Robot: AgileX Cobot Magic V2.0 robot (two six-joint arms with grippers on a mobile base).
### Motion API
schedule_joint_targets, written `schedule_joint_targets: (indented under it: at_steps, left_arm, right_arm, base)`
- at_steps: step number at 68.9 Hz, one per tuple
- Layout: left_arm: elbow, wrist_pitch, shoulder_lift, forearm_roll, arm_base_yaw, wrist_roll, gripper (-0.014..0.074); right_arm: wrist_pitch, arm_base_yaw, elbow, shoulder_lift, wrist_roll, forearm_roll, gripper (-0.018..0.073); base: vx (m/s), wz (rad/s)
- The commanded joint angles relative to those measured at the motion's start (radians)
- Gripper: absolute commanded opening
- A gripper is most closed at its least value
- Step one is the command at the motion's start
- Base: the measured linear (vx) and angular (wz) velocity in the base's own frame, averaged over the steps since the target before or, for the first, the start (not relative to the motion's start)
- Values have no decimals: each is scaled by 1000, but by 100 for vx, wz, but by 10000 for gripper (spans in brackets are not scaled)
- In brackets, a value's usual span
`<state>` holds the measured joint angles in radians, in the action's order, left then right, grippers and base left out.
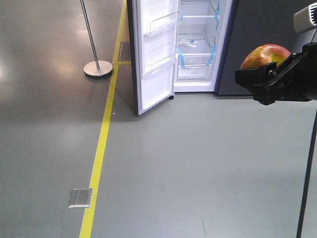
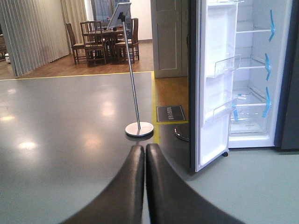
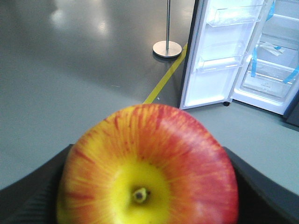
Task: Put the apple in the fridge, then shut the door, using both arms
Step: 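Keep driving toward the refrigerator's open door with the apple held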
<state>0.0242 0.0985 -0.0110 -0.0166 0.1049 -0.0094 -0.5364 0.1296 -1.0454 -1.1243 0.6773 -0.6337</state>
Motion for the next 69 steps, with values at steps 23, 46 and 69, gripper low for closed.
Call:
schedule_joint_targets:
  at_steps: [23,46,69]
  left_arm:
    - [-20,-73,-14,-10,-8,-8,-8]
    - [-20,-73,-14,-10,-8,-8,-8]
    - [-20,-73,-14,-10,-8,-8,-8]
  right_arm:
    - [61,-2,-28,22,7,-21,57]
    - [61,-2,-28,22,7,-21,57]
    - [61,-2,-28,22,7,-21,57]
  base:
    - [13,1]
    - [12,4]
    - [10,5]
